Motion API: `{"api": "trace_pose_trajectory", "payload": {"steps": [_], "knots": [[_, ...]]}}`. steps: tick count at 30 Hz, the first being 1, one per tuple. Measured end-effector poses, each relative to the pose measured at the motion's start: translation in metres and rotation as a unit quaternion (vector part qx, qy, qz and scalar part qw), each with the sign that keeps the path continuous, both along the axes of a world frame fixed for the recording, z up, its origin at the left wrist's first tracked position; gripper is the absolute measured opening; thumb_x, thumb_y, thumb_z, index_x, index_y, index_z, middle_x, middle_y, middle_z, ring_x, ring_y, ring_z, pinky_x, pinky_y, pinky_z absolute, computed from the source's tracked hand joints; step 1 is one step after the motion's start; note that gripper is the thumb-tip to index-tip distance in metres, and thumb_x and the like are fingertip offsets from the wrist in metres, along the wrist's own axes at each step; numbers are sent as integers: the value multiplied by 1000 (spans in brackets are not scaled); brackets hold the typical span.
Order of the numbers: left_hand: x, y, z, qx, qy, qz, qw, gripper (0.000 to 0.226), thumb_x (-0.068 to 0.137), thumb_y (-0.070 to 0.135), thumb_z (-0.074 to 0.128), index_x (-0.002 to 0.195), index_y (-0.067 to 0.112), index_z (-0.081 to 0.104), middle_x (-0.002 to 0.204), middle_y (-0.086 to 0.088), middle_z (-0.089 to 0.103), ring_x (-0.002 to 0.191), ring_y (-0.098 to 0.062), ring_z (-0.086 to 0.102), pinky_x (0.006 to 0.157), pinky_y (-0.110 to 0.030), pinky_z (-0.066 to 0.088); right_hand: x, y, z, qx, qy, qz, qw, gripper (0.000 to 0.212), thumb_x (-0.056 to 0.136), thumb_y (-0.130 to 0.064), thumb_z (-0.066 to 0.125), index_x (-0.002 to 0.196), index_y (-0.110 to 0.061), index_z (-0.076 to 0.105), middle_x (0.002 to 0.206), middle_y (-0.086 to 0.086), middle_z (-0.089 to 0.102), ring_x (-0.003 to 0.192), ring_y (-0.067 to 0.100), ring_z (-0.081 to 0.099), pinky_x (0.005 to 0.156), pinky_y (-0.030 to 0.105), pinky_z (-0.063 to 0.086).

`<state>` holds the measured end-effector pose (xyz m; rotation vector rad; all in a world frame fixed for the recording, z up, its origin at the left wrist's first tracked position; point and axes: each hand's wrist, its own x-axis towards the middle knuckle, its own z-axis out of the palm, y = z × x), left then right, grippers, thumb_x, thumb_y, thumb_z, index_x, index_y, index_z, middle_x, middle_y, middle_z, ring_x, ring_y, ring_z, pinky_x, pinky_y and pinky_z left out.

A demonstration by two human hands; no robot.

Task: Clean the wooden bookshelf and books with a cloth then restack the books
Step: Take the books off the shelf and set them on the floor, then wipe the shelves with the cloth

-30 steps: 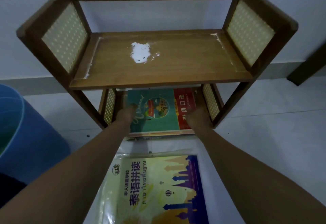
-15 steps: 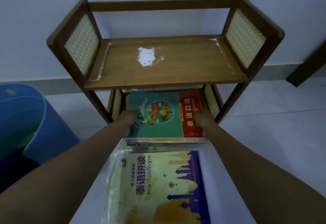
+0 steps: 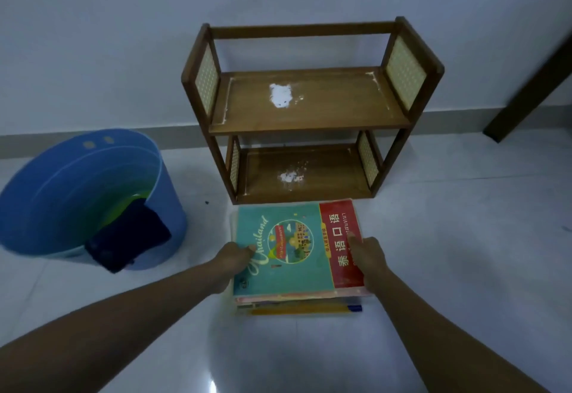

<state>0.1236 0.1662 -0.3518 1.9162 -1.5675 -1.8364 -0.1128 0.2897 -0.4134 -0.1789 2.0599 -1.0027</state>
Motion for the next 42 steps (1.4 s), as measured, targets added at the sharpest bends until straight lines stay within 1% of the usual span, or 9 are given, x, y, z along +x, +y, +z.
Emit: {"api": "trace_pose_trajectory", "payload": {"steps": [3, 7, 11, 16, 22, 28, 35, 39, 42], "knots": [[5, 9, -14, -19, -35, 16, 999, 32, 96, 18, 53, 67, 6, 57, 41, 0, 60, 33, -4, 54, 40, -14, 40, 13, 5, -9, 23, 28, 14, 999, 47, 93, -46, 48, 109, -3, 57, 94, 12, 70, 77, 24, 69, 61, 27, 50], [11, 7, -49, -62, -93, 35, 993, 32, 89, 32, 62, 89, -1, 62, 89, -17, 69, 78, -29, 66, 73, -34, 55, 25, 3, -21, 59, 107, 31, 992, 45, 95, -45, 46, 107, -2, 52, 97, 15, 67, 83, 29, 67, 75, 37, 55], [5, 13, -60, -122, -210, 5, 970, 48, 90, 41, 57, 112, -2, 56, 117, -22, 58, 108, -37, 56, 94, -40, 46, 33, 1, -25, 134, 214, 51, 966, 50, 95, -48, 43, 107, -2, 56, 105, 21, 62, 96, 38, 60, 85, 46, 51], [6, 23, -49, -172, -278, -82, 942, 58, 95, 50, 42, 124, 1, 43, 128, -18, 46, 119, -34, 46, 97, -42, 41, 41, 4, -6, 145, 262, 84, 950, 49, 96, -39, 48, 130, -6, 40, 127, 25, 46, 117, 40, 45, 97, 49, 38], [19, 20, -17, -243, -224, -141, 933, 68, 96, 54, 32, 140, 2, 28, 138, -17, 40, 126, -30, 41, 101, -42, 39, 56, -20, 41, 72, 355, 204, 909, 51, 93, -31, 53, 136, -9, 35, 132, 18, 44, 119, 32, 43, 97, 44, 41], [60, 9, 81, -399, -116, -145, 898, 40, 97, 45, 38, 123, 18, 49, 120, -2, 55, 110, -20, 52, 91, -36, 47, 117, -95, 125, -127, 361, 340, 859, 57, 96, -31, 47, 146, -13, 27, 146, 11, 34, 134, 28, 33, 108, 41, 32], [146, -28, 120, -534, -197, -91, 817, 29, 86, 24, 62, 112, 11, 59, 106, -7, 58, 98, -23, 52, 84, -37, 48, 210, -161, 196, -230, 381, 461, 768, 56, 98, -31, 44, 146, -14, 24, 147, 8, 33, 133, 25, 34, 107, 39, 33], [161, -43, 102, -503, -226, -116, 826, 41, 84, 35, 66, 115, 10, 56, 106, -6, 60, 94, -24, 57, 78, -35, 49, 248, -172, 184, -191, 326, 498, 780, 56, 98, -32, 43, 146, -14, 23, 143, 11, 33, 129, 28, 37, 106, 43, 37], [164, -52, 94, -482, -211, -110, 843, 28, 85, 39, 62, 100, 18, 54, 90, 0, 64, 75, -19, 60, 64, -33, 49, 261, -172, 172, -164, 311, 507, 787, 40, 99, -27, 40, 136, -13, 39, 138, 9, 33, 122, 27, 39, 103, 42, 40]]}}
